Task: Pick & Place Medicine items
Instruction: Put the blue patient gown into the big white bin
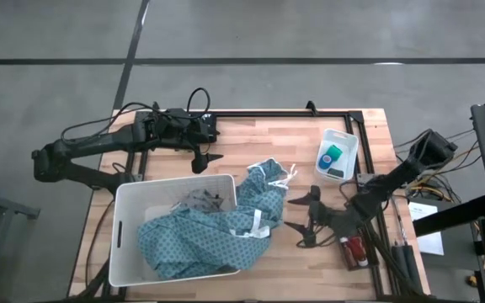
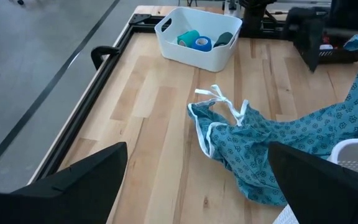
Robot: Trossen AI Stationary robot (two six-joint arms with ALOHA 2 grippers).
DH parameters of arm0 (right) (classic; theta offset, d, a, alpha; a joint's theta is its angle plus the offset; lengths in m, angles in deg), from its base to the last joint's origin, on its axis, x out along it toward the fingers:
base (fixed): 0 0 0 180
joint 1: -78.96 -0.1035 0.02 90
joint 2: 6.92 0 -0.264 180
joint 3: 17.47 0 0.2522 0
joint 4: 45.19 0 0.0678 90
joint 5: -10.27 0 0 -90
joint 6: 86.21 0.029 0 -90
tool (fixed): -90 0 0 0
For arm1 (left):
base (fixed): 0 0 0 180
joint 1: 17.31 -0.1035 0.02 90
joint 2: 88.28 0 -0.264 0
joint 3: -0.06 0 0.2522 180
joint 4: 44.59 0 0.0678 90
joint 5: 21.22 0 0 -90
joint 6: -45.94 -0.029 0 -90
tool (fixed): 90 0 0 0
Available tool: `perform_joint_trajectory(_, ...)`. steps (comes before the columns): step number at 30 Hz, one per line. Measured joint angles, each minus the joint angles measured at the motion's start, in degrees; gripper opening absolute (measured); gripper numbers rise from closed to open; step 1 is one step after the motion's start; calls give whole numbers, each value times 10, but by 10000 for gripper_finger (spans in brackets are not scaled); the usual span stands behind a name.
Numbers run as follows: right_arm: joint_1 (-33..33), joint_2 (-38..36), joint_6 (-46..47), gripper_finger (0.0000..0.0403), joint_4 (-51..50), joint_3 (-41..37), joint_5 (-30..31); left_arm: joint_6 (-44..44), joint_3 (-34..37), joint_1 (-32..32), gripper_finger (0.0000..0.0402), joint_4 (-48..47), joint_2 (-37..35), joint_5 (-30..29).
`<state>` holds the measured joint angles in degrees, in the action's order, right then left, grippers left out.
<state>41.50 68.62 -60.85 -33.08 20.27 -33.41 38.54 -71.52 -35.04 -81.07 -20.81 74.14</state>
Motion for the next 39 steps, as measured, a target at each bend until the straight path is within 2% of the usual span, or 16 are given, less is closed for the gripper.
perform_joint_trajectory(11, -1, 117, -62, 341, 80, 52, -18, 0, 0, 0, 393, 0, 0, 0)
perform_joint_trajectory(15, 0, 155, -84, 341, 79, 95, -18, 0, 0, 0, 393, 0, 0, 0)
perform_joint_trajectory(21, 7, 233, -164, 341, 79, 174, -1, 0, 0, 0, 393, 0, 0, 0)
perform_joint_trajectory(27, 40, 308, -169, 341, 75, 236, 2, 0, 0, 0, 393, 0, 0, 0)
perform_joint_trajectory(35, 55, 314, -156, 340, 73, 252, 0, 0, 0, 0, 393, 0, 0, 0)
perform_joint_trajectory(39, 55, 313, -146, 325, 73, 257, 3, 0, 0, 0, 393, 0, 0, 0)
